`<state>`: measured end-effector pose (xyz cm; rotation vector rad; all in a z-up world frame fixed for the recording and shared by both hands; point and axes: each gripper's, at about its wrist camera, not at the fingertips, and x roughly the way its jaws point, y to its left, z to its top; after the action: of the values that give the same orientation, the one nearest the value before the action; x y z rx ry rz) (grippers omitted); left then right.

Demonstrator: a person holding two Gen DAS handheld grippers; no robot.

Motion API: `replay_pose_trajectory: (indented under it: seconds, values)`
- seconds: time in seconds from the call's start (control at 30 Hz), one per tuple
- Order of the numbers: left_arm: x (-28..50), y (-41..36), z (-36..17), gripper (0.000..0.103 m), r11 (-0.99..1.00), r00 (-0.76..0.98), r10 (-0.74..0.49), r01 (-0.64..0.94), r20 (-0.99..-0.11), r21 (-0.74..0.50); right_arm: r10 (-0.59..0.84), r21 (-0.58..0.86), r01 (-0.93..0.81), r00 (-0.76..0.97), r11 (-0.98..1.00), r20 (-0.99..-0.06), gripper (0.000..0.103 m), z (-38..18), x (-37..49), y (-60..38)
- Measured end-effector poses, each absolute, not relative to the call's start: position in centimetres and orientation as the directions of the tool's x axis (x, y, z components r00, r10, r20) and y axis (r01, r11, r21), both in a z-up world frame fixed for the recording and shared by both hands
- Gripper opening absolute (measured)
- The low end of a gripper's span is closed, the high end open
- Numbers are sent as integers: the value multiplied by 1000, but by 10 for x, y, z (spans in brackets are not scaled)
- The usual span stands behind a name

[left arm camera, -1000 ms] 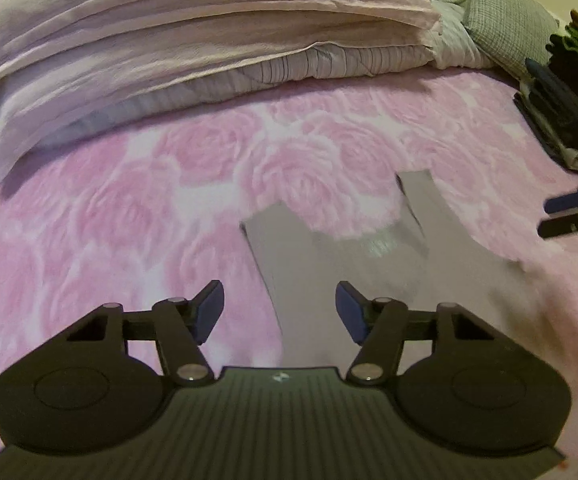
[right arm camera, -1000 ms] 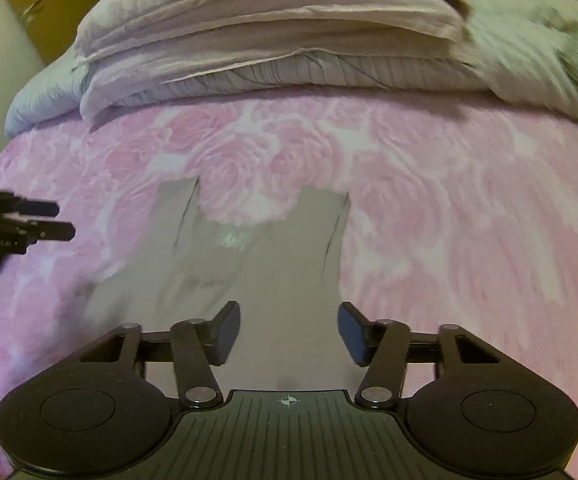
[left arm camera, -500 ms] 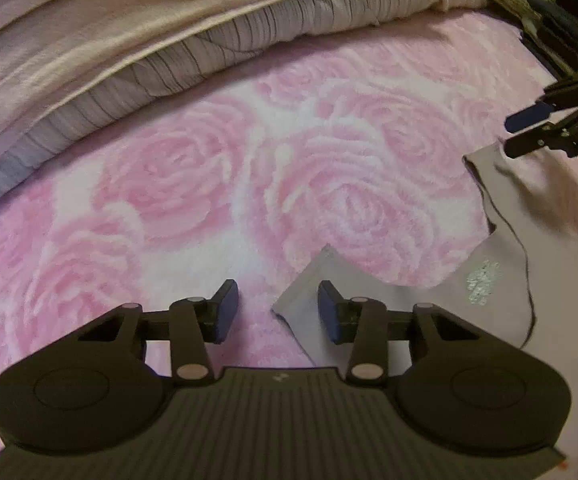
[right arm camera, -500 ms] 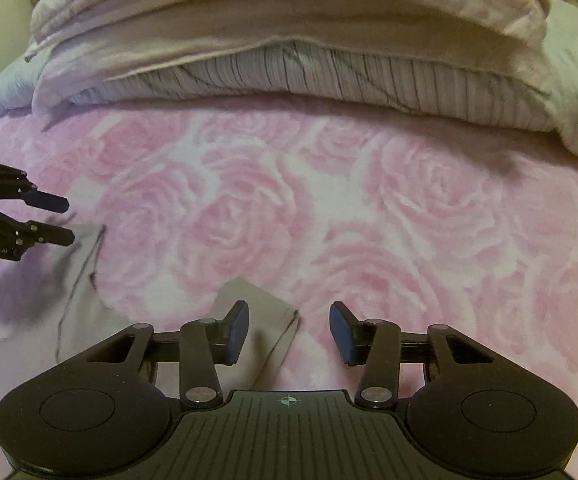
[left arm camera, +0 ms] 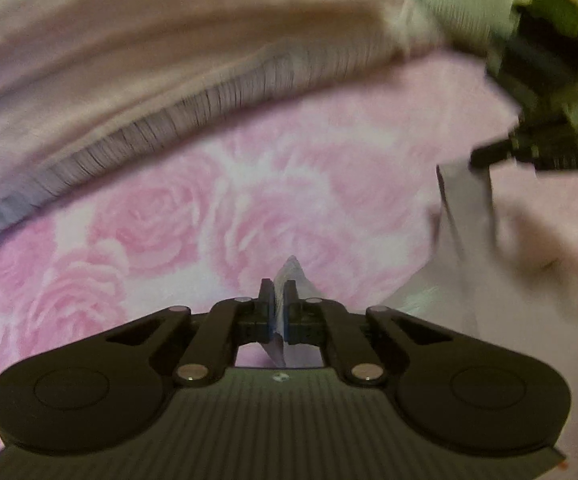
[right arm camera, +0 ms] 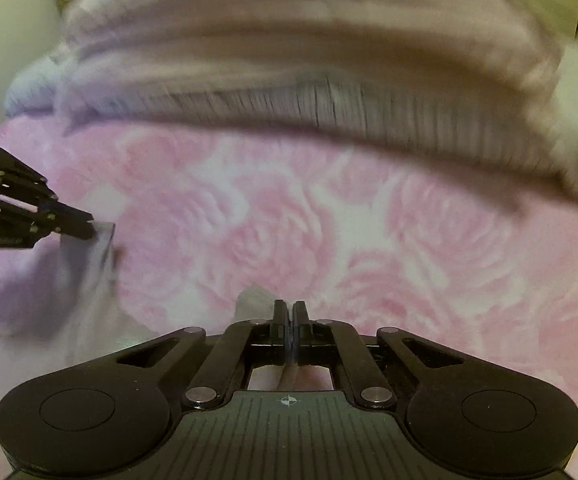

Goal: Fold clothes

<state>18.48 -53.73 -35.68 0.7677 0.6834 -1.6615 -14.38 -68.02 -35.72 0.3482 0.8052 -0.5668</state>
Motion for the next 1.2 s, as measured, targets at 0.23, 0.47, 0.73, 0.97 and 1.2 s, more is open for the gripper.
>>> replay_pose_trajectory:
  seconds: [0.23, 0.47, 0.73, 0.97, 1.2]
  values:
    - [146, -393, -291, 2, -164, -188, -660, 981, -728, -104, -394, 31, 572, 603, 820, -694, 0, -284, -220, -543]
    - [97, -260, -318, 10, 60, -186, -527, 965, -829, -255, -222, 18, 447, 478, 894, -850, 0, -307, -259, -398]
    - [79, -199, -354, 20, 349, -196, -510, 843, -838, -410, -138, 267, 743, 434, 614, -890, 34, -354, -294, -374]
    - [104, -204, -383, 27, 579, -187, -633, 530, -752, -619, -136, 651, 758, 650, 41, -748, 34, -392, -313, -410]
    - [123, -216, -412, 35, 669, -176, -631, 369, -755, -645, -180, 685, 699, 661, -204, -729, 34, -423, -305, -435]
